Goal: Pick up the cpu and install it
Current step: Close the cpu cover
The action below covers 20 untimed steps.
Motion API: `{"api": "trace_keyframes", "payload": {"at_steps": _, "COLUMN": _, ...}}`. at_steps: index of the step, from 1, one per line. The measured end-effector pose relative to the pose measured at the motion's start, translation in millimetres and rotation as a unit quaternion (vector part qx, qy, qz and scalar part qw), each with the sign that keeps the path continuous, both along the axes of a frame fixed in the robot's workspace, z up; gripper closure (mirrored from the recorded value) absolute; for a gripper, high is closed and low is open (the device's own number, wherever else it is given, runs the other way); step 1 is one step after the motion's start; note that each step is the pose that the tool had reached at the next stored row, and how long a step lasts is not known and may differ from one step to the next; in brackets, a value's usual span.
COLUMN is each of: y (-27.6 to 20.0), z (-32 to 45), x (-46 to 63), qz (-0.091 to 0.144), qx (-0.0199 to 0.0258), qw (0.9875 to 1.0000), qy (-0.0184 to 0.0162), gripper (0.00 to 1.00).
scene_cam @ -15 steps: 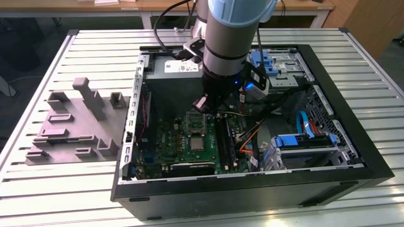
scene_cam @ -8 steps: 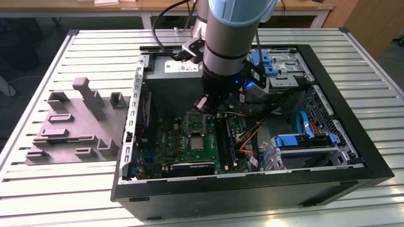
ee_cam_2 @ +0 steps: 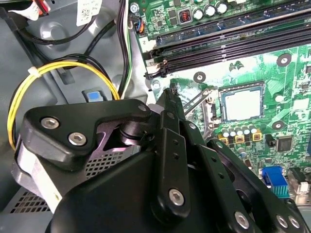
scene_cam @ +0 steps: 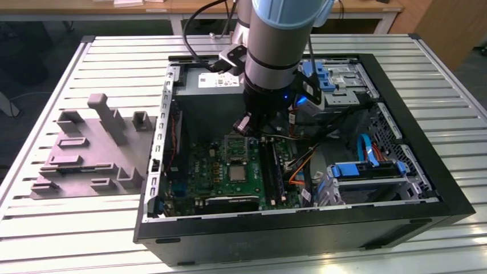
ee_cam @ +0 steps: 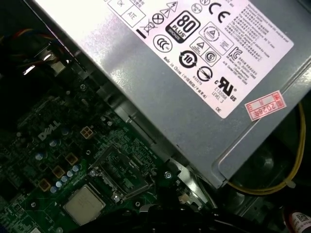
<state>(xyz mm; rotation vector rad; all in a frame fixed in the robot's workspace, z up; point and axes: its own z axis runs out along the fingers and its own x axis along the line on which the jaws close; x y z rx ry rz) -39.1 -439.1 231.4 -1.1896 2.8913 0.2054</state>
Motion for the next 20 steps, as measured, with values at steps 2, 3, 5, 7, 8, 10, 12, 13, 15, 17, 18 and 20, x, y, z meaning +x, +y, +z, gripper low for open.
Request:
{"api": "trace_keyframes", "payload": {"at_steps": 2, "y": 0.0, "z": 0.2, "x": -0.2, "qz": 0.005, "qx": 0.0000, "qw": 1.0000, "qy": 0.0000, "gripper": 0.89}}
{"api": "trace_keyframes", "payload": {"at_steps": 3, "y": 0.0, "z": 0.4, "x": -0.3, "qz": 0.009, "qx": -0.0001, "qw": 1.0000, "qy": 0.0000, "gripper": 0.89}}
{"api": "trace_keyframes", "payload": {"at_steps": 5, "y": -0.1, "z": 0.4, "x": -0.6, "qz": 0.015, "qx": -0.0003, "qw": 0.9999, "qy": 0.0000, "gripper": 0.89}}
{"api": "trace_keyframes", "payload": {"at_steps": 7, "y": 0.0, "z": 0.4, "x": -0.7, "qz": 0.019, "qx": -0.0007, "qw": 0.9998, "qy": 0.0000, "gripper": 0.89}}
{"api": "trace_keyframes", "payload": {"at_steps": 8, "y": 0.0, "z": 0.4, "x": -0.7, "qz": 0.021, "qx": -0.0007, "qw": 0.9998, "qy": 0.0000, "gripper": 0.89}}
{"api": "trace_keyframes", "payload": {"at_steps": 10, "y": 0.0, "z": 0.4, "x": -0.9, "qz": 0.024, "qx": -0.0008, "qw": 0.9997, "qy": 0.0000, "gripper": 0.89}}
{"api": "trace_keyframes", "payload": {"at_steps": 12, "y": 0.0, "z": 0.4, "x": -1.0, "qz": 0.027, "qx": -0.0008, "qw": 0.9996, "qy": 0.0000, "gripper": 0.89}}
{"api": "trace_keyframes", "payload": {"at_steps": 13, "y": 0.0, "z": 0.4, "x": -1.0, "qz": 0.027, "qx": -0.0008, "qw": 0.9996, "qy": 0.0000, "gripper": 0.89}}
{"api": "trace_keyframes", "payload": {"at_steps": 15, "y": 0.0, "z": 0.4, "x": -1.0, "qz": 0.028, "qx": -0.0008, "qw": 0.9996, "qy": 0.0001, "gripper": 0.89}}
{"api": "trace_keyframes", "payload": {"at_steps": 17, "y": 0.0, "z": 0.4, "x": -1.0, "qz": 0.028, "qx": -0.0008, "qw": 0.9996, "qy": 0.0001, "gripper": 0.89}}
{"api": "trace_keyframes", "payload": {"at_steps": 18, "y": 0.0, "z": 0.2, "x": -1.0, "qz": 0.028, "qx": -0.0007, "qw": 0.9996, "qy": 0.0000, "gripper": 0.89}}
{"api": "trace_keyframes", "payload": {"at_steps": 20, "y": 0.0, "z": -0.3, "x": -1.1, "qz": 0.028, "qx": -0.0006, "qw": 0.9996, "qy": 0.0000, "gripper": 0.89}}
